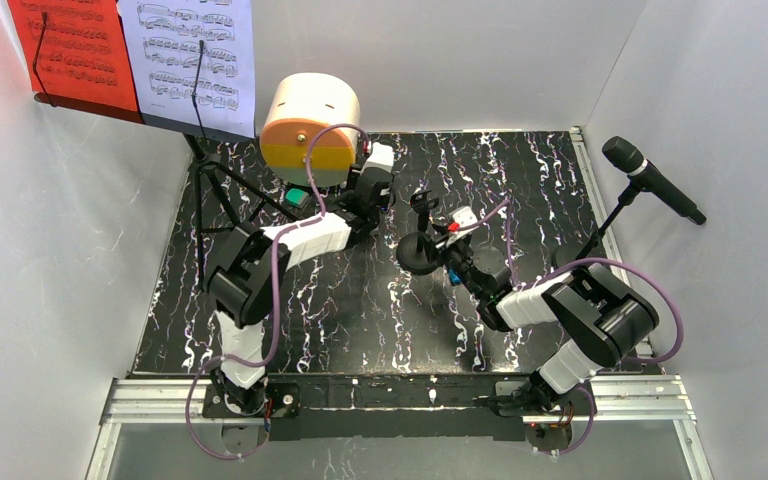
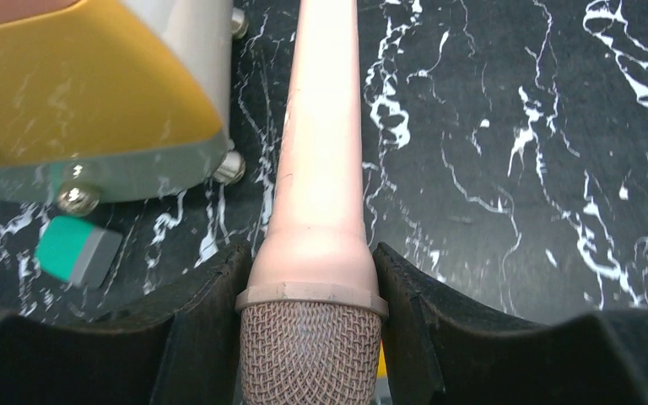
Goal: Pack up the instrument practice props
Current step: Place the microphone at the center of the board.
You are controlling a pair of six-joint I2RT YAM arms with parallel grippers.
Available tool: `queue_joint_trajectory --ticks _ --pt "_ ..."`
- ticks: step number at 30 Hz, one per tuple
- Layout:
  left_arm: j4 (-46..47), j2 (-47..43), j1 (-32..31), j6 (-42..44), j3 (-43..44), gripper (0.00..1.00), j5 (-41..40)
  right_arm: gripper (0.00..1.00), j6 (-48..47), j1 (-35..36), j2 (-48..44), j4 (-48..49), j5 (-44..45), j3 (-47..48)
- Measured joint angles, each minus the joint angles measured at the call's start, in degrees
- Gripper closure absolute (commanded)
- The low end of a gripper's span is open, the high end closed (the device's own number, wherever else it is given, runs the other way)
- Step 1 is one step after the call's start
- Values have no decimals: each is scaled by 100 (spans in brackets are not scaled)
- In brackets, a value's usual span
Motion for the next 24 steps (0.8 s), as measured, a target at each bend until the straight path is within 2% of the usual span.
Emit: queue_joint_trajectory --ticks 4,16,20,24 --pt "286 590 42 -15 415 100 2 40 92 -31 9 -431 -2 -195" --pt "697 2065 114 -15 1403 100 -214 35 260 -31 -42 -208 -87 -472" --pt "730 2280 179 -44 1554 90 -269 35 260 -31 -50 -140 -107 -494" --pt "730 2374 212 -103 1633 72 -297 35 260 -31 -52 -59 -118 -496"
